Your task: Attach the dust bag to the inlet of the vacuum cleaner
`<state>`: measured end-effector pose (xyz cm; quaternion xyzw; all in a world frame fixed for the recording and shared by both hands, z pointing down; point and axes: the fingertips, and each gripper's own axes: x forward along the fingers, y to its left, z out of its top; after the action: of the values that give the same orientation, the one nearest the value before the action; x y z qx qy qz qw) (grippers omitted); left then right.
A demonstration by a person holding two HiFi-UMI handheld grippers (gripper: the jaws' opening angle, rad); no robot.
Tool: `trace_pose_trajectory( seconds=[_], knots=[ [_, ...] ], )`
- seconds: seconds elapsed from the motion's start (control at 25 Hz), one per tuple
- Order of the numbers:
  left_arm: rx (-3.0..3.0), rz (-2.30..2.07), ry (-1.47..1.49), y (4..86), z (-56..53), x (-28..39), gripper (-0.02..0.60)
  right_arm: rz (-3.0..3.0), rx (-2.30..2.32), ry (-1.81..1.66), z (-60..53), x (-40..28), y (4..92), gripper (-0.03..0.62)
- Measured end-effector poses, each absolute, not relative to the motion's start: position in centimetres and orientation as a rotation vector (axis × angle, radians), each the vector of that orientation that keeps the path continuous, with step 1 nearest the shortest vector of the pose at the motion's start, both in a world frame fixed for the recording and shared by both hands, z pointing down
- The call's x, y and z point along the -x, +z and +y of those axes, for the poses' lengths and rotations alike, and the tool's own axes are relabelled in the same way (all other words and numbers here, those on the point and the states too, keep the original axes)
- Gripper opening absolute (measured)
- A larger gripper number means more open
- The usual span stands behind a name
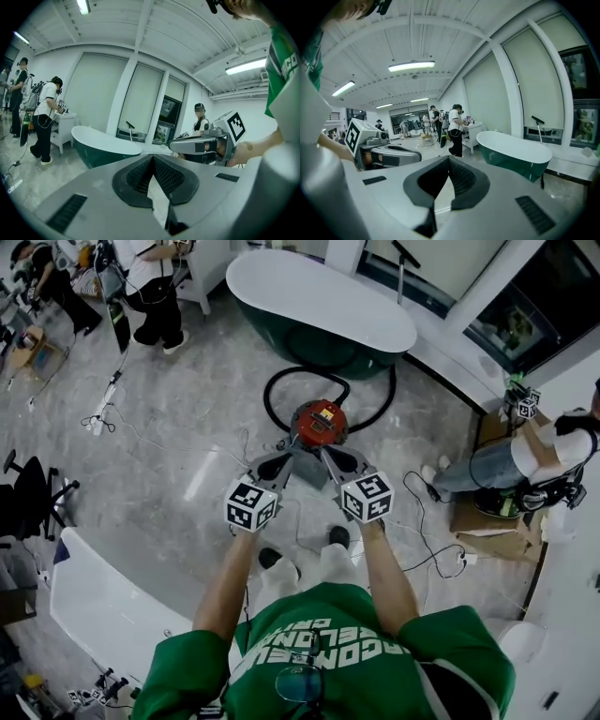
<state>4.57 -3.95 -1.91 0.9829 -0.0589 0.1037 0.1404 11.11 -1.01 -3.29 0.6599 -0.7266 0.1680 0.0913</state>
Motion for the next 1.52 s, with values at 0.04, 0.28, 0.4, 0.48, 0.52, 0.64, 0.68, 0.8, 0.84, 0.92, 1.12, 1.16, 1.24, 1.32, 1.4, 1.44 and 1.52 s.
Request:
trace_pose_trajectory(
  seconds=[0.04, 0.28, 0.4, 0.48, 0.52, 0.64, 0.68, 0.8, 0.84, 0.92, 1.12, 1.16, 1.24, 1.32, 1.4, 1.44, 1.52],
  knots=[
    [-2.838, -0.183, 0.295, -2.2, -3.6, -4.7, 0.005, -2.168, -1.954, 0.494, -0.7, -11.3, -3.7, 0.008],
    [-2.833, -0.285, 0.244, -4.3, -2.1, -7.1, 0.005, -2.211, -1.904, 0.463, 1.1, -14.4, -5.6, 0.008],
    [-2.818, -0.340, 0.221, -4.9, -1.1, -8.8, 0.005, -2.231, -1.886, 0.462, 2.6, -16.5, -6.3, 0.008],
    [-2.809, -0.368, 0.209, -5.1, -0.4, -9.9, 0.005, -2.242, -1.879, 0.460, 3.5, -17.9, -6.6, 0.008],
    [-2.805, -0.379, 0.204, -5.2, 0.0, -10.4, 0.005, -2.246, -1.879, 0.459, 3.9, -18.6, -6.7, 0.008],
    [-2.791, -0.409, 0.193, -5.4, 0.7, -11.6, 0.005, -2.260, -1.888, 0.461, 4.6, -20.2, -7.1, 0.008],
    [-2.786, -0.418, 0.188, -5.5, 0.8, -12.0, 0.005, -2.264, -1.891, 0.461, 4.8, -20.6, -7.3, 0.008],
    [-2.773, -0.432, 0.165, -5.9, 1.1, -12.9, 0.005, -2.270, -1.895, 0.455, 5.2, -21.6, -7.7, 0.008],
    [-2.771, -0.432, 0.157, -6.0, 1.2, -13.3, 0.005, -2.270, -1.898, 0.452, 5.4, -21.9, -7.8, 0.008],
    [-2.768, -0.425, 0.147, -6.2, 1.6, -14.0, 0.005, -2.266, -1.907, 0.451, 5.7, -22.5, -8.1, 0.008],
    [-2.775, -0.399, 0.145, -6.5, 2.3, -15.7, 0.005, -2.255, -1.929, 0.442, 6.6, -23.6, -8.4, 0.008],
    [-2.778, -0.394, 0.147, -6.5, 2.3, -15.9, 0.005, -2.253, -1.933, 0.439, 6.6, -23.7, -8.4, 0.008],
    [-2.785, -0.382, 0.152, -6.6, 2.2, -16.1, 0.005, -2.246, -1.944, 0.436, 6.7, -23.8, -8.5, 0.008],
    [-2.792, -0.370, 0.158, -6.8, 2.2, -16.2, 0.005, -2.242, -1.957, 0.434, 6.7, -23.8, -8.6, 0.008],
    [-2.800, -0.364, 0.161, -7.1, 2.1, -16.2, 0.005, -2.240, -1.967, 0.433, 6.6, -23.9, -8.9, 0.009],
    [-2.803, -0.362, 0.161, -7.2, 2.0, -16.2, 0.005, -2.240, -1.970, 0.433, 6.5, -23.8, -9.0, 0.008],
    [-2.806, -0.359, 0.165, -7.3, 1.8, -16.1, 0.005, -2.240, -1.974, 0.432, 6.3, -23.8, -9.1, 0.008]
  ],
)
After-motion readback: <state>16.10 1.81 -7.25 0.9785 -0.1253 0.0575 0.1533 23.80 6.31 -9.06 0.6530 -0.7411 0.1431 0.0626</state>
